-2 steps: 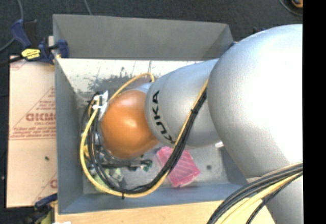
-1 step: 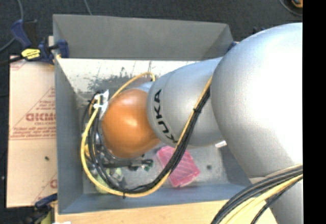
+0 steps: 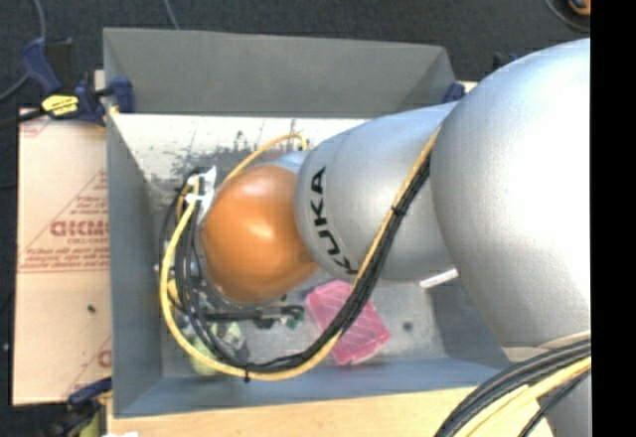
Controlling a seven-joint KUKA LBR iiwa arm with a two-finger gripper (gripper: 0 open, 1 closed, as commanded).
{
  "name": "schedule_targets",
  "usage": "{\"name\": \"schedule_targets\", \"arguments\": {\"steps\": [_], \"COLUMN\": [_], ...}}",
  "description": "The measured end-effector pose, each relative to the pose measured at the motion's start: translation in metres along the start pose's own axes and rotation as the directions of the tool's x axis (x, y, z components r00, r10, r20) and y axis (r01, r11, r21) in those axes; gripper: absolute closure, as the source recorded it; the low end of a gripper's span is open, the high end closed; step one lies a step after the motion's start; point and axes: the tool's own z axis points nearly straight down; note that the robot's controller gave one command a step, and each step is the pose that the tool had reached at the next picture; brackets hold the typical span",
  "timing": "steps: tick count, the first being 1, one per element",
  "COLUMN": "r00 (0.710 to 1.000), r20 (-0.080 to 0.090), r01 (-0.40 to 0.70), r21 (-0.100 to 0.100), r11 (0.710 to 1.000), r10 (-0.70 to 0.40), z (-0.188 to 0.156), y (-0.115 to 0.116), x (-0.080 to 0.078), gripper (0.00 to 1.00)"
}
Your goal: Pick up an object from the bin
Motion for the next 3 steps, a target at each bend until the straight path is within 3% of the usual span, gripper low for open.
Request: {"name": "schedule_targets", "arguments": {"steps": [3], "r00": [1.0], "r20": [0.001], "r01": [-0.002], "r21": [0.001], "r11": [1.0], "r10": [0.002], "z": [-0.042], "y": [-0.001], "x": [0.0], "gripper": [1.0]}}
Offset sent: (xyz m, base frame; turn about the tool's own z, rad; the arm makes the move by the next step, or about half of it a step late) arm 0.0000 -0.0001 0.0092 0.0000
